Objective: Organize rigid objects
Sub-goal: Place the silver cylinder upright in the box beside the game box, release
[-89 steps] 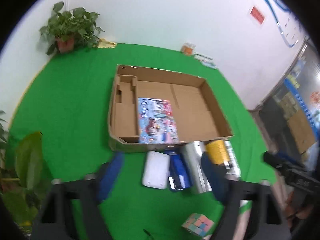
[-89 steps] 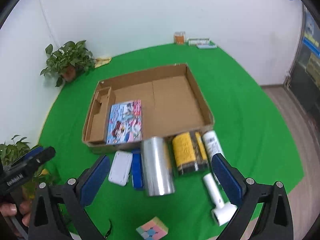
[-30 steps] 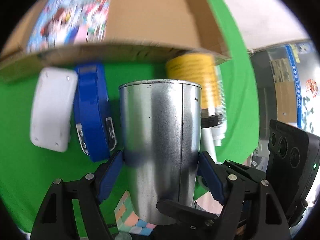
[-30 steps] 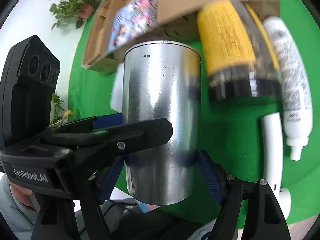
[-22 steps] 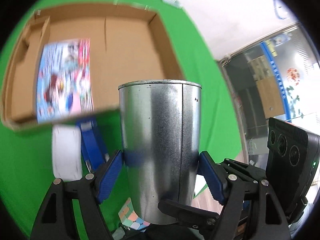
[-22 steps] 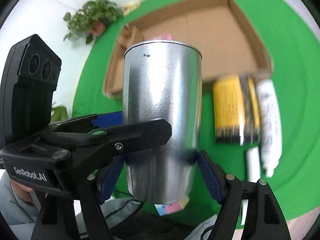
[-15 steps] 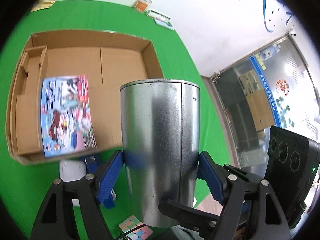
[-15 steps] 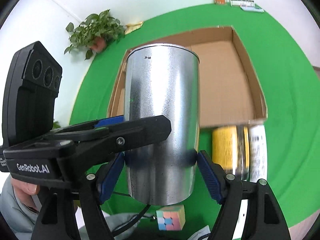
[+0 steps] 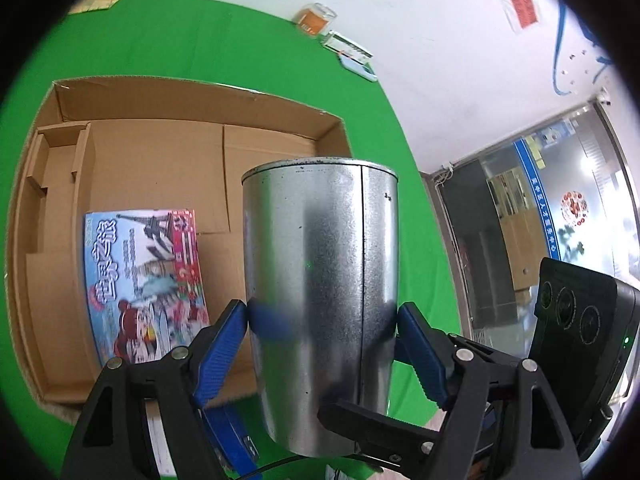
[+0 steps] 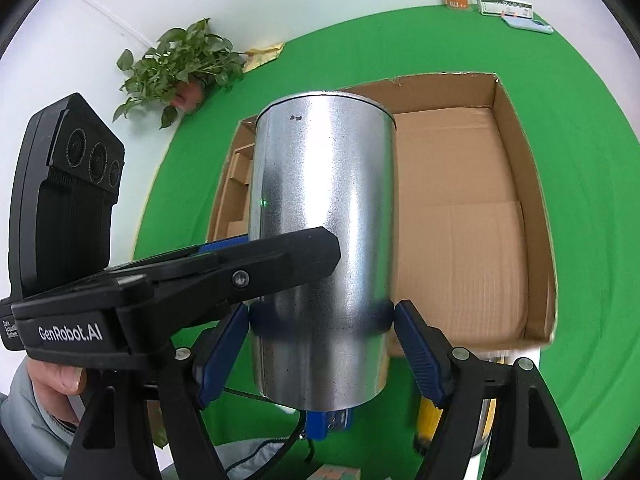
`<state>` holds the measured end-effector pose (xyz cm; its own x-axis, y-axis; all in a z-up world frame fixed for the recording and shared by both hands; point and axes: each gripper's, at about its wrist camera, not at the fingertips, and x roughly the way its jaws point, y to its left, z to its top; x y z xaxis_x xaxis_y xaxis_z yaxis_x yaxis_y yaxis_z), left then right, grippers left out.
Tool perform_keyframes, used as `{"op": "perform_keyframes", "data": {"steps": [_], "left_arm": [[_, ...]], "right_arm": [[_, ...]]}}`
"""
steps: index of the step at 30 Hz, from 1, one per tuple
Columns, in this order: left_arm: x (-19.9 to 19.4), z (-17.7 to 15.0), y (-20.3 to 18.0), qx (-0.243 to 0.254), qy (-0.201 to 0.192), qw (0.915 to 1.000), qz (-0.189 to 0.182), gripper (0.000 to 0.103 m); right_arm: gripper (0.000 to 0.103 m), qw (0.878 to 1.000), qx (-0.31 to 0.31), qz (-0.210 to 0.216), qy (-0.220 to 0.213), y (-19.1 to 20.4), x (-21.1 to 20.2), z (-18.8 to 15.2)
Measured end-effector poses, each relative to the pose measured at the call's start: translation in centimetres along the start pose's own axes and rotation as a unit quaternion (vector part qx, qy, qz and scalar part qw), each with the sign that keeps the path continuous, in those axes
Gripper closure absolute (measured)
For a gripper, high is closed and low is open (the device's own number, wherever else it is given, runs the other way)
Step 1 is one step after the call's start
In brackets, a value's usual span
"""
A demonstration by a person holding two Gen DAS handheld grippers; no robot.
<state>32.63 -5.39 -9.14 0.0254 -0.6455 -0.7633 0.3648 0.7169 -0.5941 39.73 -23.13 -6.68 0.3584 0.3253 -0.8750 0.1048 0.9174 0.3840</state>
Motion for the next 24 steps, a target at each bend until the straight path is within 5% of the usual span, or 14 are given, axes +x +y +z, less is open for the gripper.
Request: {"op": "perform_keyframes", "data": {"steps": [7, 17, 24], "left_arm": [[4.7, 1.3, 2.6, -0.036, 0.041, 0.9985, 0.005, 0.026], [8.9, -0.1, 3.9, -0.063, 0.104, 0.9916, 0.043, 0.026], [6.5, -0.8, 5.1, -0.091, 0.080, 0.9924, 0.022, 0.029]], "right_arm": [[0.030, 0.999, 0.019, 0.005, 0.041, -3.6, 5.6, 1.9], [0.030, 0.993, 0.039, 0.003, 0.112, -6.4, 11.6, 0.5], [0.028, 0.989, 0.033, -0.027, 0.140, -5.4, 13.6, -1.2]]}}
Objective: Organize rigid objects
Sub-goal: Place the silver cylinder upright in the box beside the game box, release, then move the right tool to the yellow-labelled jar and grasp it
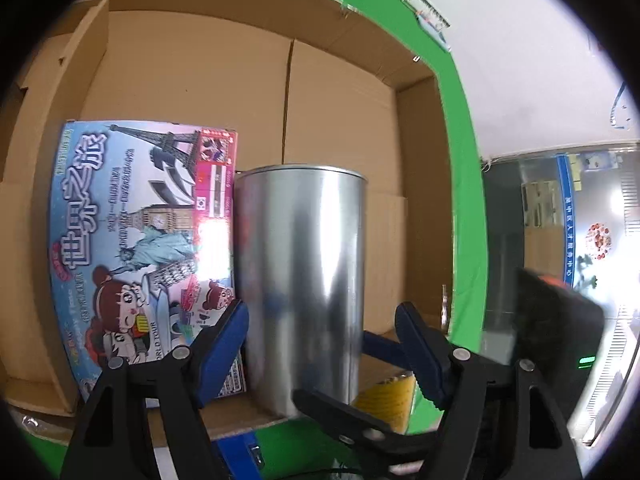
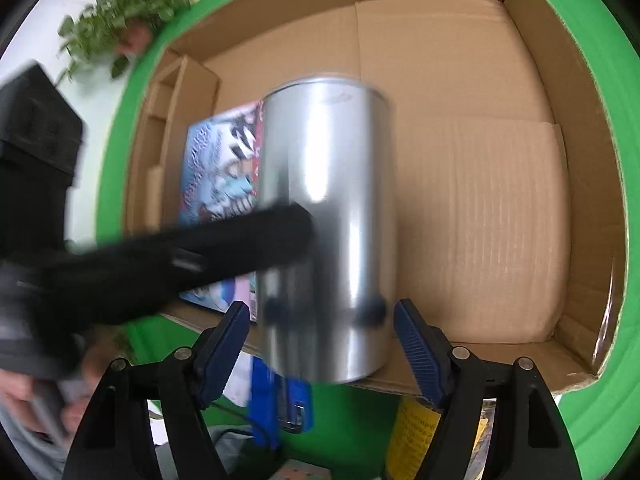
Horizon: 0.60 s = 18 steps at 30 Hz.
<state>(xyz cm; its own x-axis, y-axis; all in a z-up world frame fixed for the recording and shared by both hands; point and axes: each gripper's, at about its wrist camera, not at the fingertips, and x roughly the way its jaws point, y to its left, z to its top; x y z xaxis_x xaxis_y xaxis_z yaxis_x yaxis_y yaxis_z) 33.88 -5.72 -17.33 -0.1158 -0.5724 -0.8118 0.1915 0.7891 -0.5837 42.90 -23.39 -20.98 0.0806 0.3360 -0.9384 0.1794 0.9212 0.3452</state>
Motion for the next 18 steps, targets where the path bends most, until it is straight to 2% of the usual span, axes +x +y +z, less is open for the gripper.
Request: {"op": "perform_keyframes", "data": {"steps": [3, 5, 7, 9, 12, 14, 16, 17, 18], "left_arm": [[-1.9, -0.3, -0.3, 0.019, -0.014, 0.9997, 0.005, 0.029], [-3.9, -0.6, -0.5, 0.038, -0.038, 0.9985, 0.007, 0.029], [-5.9, -1.2, -1.1, 0.064, -0.069, 0.9954, 0.020, 0.028], [-8.4, -2.1, -1.8, 0.098, -0.107, 0.9887, 0.040, 0.028], [-11.6, -3.2, -2.6, 0.134, -0.168, 0.9738, 0.075, 0.027], [-12.9, -4.4, -2.8, 0.151, -0.178, 0.9703, 0.063, 0.029], [-13.8, -5.3, -3.1, 0.172, -0.178, 0.9677, 0.047, 0.072], [-13.6, -5.6, -3.4, 0.177, -0.172, 0.9679, 0.049, 0.099], [-13.6, -6.0, -3.7, 0.176, -0.164, 0.9694, 0.052, 0.101]], "right_arm": [[0.028, 1.000, 0.007, -0.006, 0.000, 0.7, 0.0, -0.8], [0.029, 1.000, 0.004, 0.000, -0.017, 1.5, -1.2, -1.5], [0.025, 0.999, 0.002, 0.000, -0.045, 2.4, -3.2, -2.6], [0.013, 0.995, 0.006, -0.025, -0.092, 3.2, -5.8, -4.1], [0.010, 0.987, 0.018, -0.060, -0.149, 4.0, -9.3, -6.2], [0.010, 0.981, 0.028, -0.076, -0.177, 4.3, -11.4, -7.8], [0.023, 0.976, 0.034, -0.073, -0.201, 4.3, -13.1, -9.5], [0.049, 0.975, 0.031, -0.066, -0.209, 4.1, -14.1, -10.6], [0.070, 0.974, 0.025, -0.068, -0.215, 4.4, -14.9, -11.6]]}}
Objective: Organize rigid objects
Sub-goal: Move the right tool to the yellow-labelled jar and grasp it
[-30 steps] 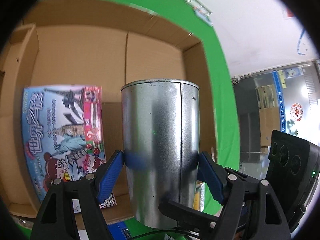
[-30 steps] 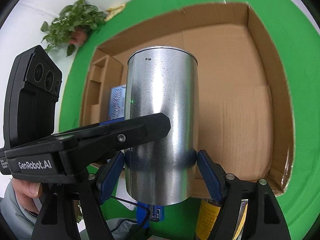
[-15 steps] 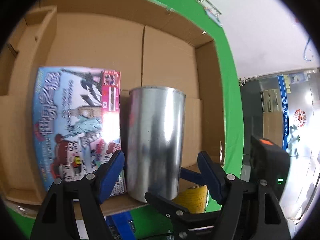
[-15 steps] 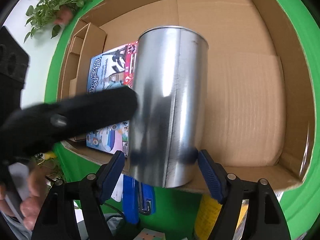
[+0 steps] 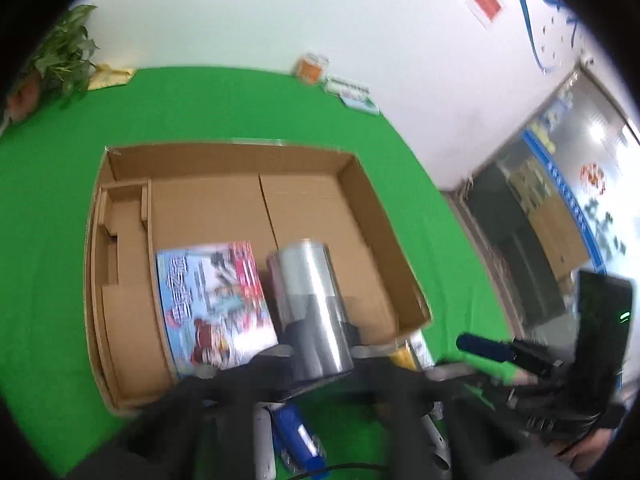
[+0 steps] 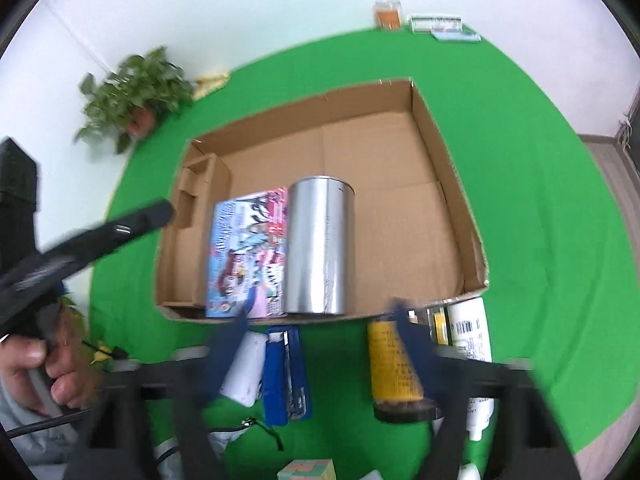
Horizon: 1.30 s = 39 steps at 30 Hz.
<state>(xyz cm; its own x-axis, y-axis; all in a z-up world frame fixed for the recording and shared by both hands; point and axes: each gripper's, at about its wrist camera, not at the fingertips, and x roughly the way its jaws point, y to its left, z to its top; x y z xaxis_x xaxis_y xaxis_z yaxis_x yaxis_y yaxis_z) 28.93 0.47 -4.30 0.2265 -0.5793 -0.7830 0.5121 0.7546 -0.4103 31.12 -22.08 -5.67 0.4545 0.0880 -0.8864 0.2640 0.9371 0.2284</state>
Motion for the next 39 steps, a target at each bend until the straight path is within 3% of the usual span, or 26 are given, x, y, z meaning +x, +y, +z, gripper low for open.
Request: {"op": "perform_keyframes", "data": {"steps": [2, 3, 4, 5, 6, 7, 8, 9, 11, 14, 16, 18, 20, 22, 23, 25, 26, 27, 34, 37, 39], "left_arm": [[-0.4, -0.5, -0.6, -0.006, -0.010, 0.9998, -0.015, 0.101], [-0.8, -0.8, -0.7, -0.007, -0.016, 0.9997, -0.018, 0.101], [-1.0, -0.8, -1.0, -0.008, -0.022, 0.9997, -0.007, 0.101], [-1.3, -1.0, -1.2, -0.013, -0.030, 0.9995, 0.003, 0.094], [-1.6, -1.0, -1.3, -0.021, -0.034, 0.9992, 0.009, 0.067], [-1.7, -0.9, -1.2, -0.031, -0.037, 0.9988, 0.009, 0.044], [-1.6, -0.9, -1.1, -0.044, -0.043, 0.9981, 0.008, 0.010], [-1.9, -1.0, -0.8, -0.056, -0.058, 0.9967, 0.007, 0.008], [-1.7, -1.0, -0.6, -0.064, -0.063, 0.9959, 0.004, 0.008], [-0.7, -0.9, -0.2, -0.076, -0.034, 0.9965, 0.008, 0.010], [0.4, -1.5, -0.2, -0.083, -0.010, 0.9965, -0.002, 0.031], [1.6, -2.2, -0.9, -0.070, 0.024, 0.9972, -0.006, 0.078], [2.7, -3.2, -1.8, -0.053, 0.050, 0.9972, -0.013, 0.101], [3.2, -4.2, -2.7, -0.048, 0.066, 0.9967, -0.004, 0.100], [3.4, -4.5, -3.1, -0.047, 0.078, 0.9959, 0.001, 0.092], [3.9, -5.2, -3.5, -0.048, 0.100, 0.9938, 0.005, 0.063], [3.9, -5.5, -3.4, -0.051, 0.099, 0.9938, 0.004, 0.042], [3.7, -5.7, -3.1, -0.058, 0.091, 0.9941, 0.007, 0.034], [4.3, -5.6, -0.4, -0.101, 0.104, 0.9892, 0.018, 0.034], [5.3, -5.3, -0.1, -0.102, 0.115, 0.9881, 0.011, 0.034], [5.9, -5.2, -0.4, -0.101, 0.124, 0.9870, 0.002, 0.034]], "right_arm": [[0.070, 1.000, -0.009, -0.013, -0.008, -0.4, -1.5, -0.7], [0.063, 1.000, -0.007, -0.013, -0.015, -0.4, -2.2, -1.3], [0.051, 1.000, 0.001, -0.007, -0.016, -0.7, -2.6, -1.8], [0.015, 1.000, 0.014, -0.008, -0.018, -1.0, -3.0, -2.4], [0.001, 0.999, 0.022, -0.014, -0.027, -1.4, -3.7, -3.0], [0.001, 0.998, 0.031, -0.022, -0.054, -1.8, -4.8, -3.8], [0.001, 0.997, 0.035, -0.026, -0.068, -2.0, -5.4, -4.4], [0.001, 0.996, 0.041, -0.031, -0.074, -2.5, -5.8, -4.9], [0.001, 0.995, 0.053, -0.047, -0.075, -3.5, -6.4, -6.0], [0.001, 0.994, 0.042, -0.047, -0.094, -4.7, -6.9, -6.7], [0.001, 0.993, 0.024, -0.057, -0.100, -5.1, -7.0, -7.3], [0.002, 0.994, 0.017, -0.050, -0.094, -5.5, -6.4, -7.3], [0.003, 0.996, 0.010, -0.042, -0.083, -6.1, -5.1, -6.9], [0.003, 0.996, -0.005, -0.042, -0.076, -6.6, -3.7, -6.7], [0.003, 0.997, -0.008, -0.041, -0.071, -6.9, -2.9, -6.6], [0.003, 0.998, 0.002, -0.034, -0.050, -8.2, -0.4, -6.5], [0.003, 0.999, 0.012, -0.028, -0.034, -9.0, 0.9, -6.5], [0.004, 0.999, 0.020, -0.020, -0.016, -9.6, 2.3, -6.5], [0.004, 0.999, -0.002, -0.025, 0.040, -10.8, 9.5, -5.7], [0.013, 0.997, -0.011, -0.025, 0.066, -10.3, 11.8, -5.8], [0.027, 0.996, -0.005, -0.025, 0.086, -10.0, 13.1, -6.3]]}}
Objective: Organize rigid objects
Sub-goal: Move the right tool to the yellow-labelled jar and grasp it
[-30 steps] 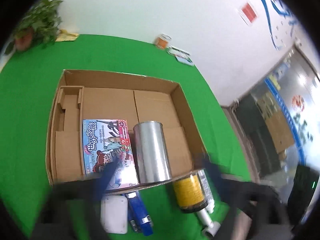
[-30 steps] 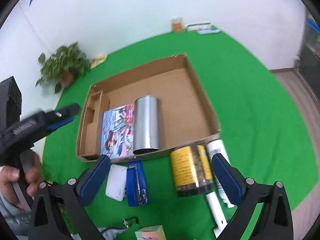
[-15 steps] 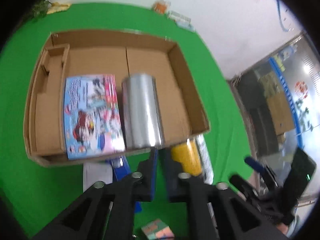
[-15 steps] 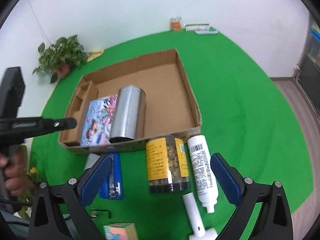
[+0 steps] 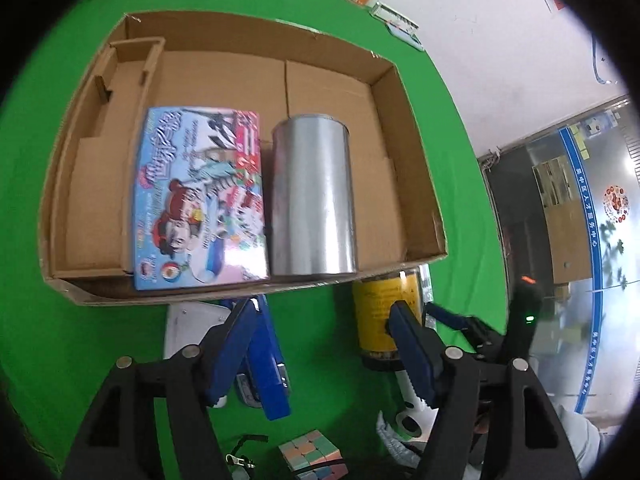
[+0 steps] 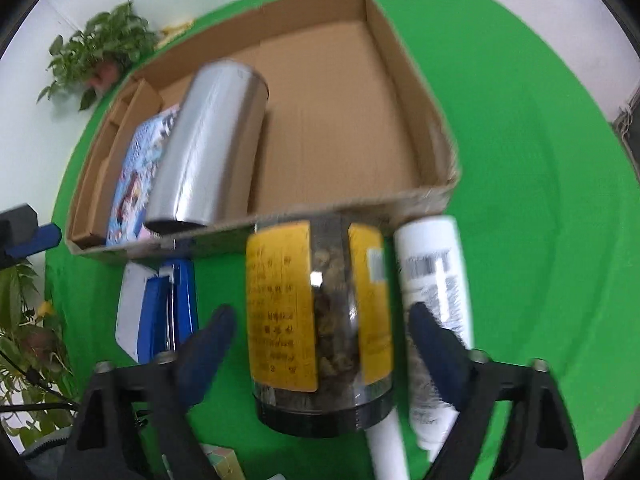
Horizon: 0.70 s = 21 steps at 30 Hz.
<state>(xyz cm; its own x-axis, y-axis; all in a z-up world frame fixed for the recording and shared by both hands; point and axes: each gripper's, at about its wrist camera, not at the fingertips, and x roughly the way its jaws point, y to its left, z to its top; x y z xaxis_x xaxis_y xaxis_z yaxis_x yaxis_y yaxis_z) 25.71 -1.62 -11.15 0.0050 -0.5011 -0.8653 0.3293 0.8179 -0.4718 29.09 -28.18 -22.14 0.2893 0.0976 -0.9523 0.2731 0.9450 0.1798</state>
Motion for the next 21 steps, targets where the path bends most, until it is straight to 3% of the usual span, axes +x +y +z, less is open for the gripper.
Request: {"op": "perform_keyframes", "data": {"steps": [2, 5, 8, 11, 15, 19, 21], "left_arm": [[0.5, -0.2, -0.5, 0.010, 0.011, 0.9998, -0.013, 0.034], [1.5, -0.7, -1.2, 0.035, 0.037, 0.9983, -0.029, 0.034], [3.2, -1.1, -1.3, 0.038, 0.071, 0.9957, -0.046, 0.034], [5.8, -1.3, -0.7, 0.017, 0.105, 0.9923, -0.064, 0.034], [8.7, -1.3, -0.3, -0.001, 0.136, 0.9879, -0.075, 0.034], [11.4, -1.3, -0.3, -0.011, 0.163, 0.9838, -0.074, 0.034], [12.2, -1.2, -0.3, -0.025, 0.172, 0.9801, -0.097, 0.032]], "right_arm": [[0.027, 1.000, -0.008, 0.000, -0.013, 1.2, -0.2, -0.8], [0.028, 0.996, -0.050, 0.055, -0.039, 3.8, -1.7, -2.3], [0.022, 0.996, -0.017, 0.063, -0.066, 3.1, -2.1, -2.6], [0.022, 0.996, 0.033, 0.078, -0.039, 1.4, -0.3, -2.4], [0.021, 0.994, 0.015, 0.110, 0.011, 1.7, 2.7, -2.2], [0.019, 0.994, 0.037, 0.103, 0.026, 1.9, 5.0, -2.0], [0.019, 0.993, 0.048, 0.100, 0.033, 2.3, 6.0, -1.8]]}}
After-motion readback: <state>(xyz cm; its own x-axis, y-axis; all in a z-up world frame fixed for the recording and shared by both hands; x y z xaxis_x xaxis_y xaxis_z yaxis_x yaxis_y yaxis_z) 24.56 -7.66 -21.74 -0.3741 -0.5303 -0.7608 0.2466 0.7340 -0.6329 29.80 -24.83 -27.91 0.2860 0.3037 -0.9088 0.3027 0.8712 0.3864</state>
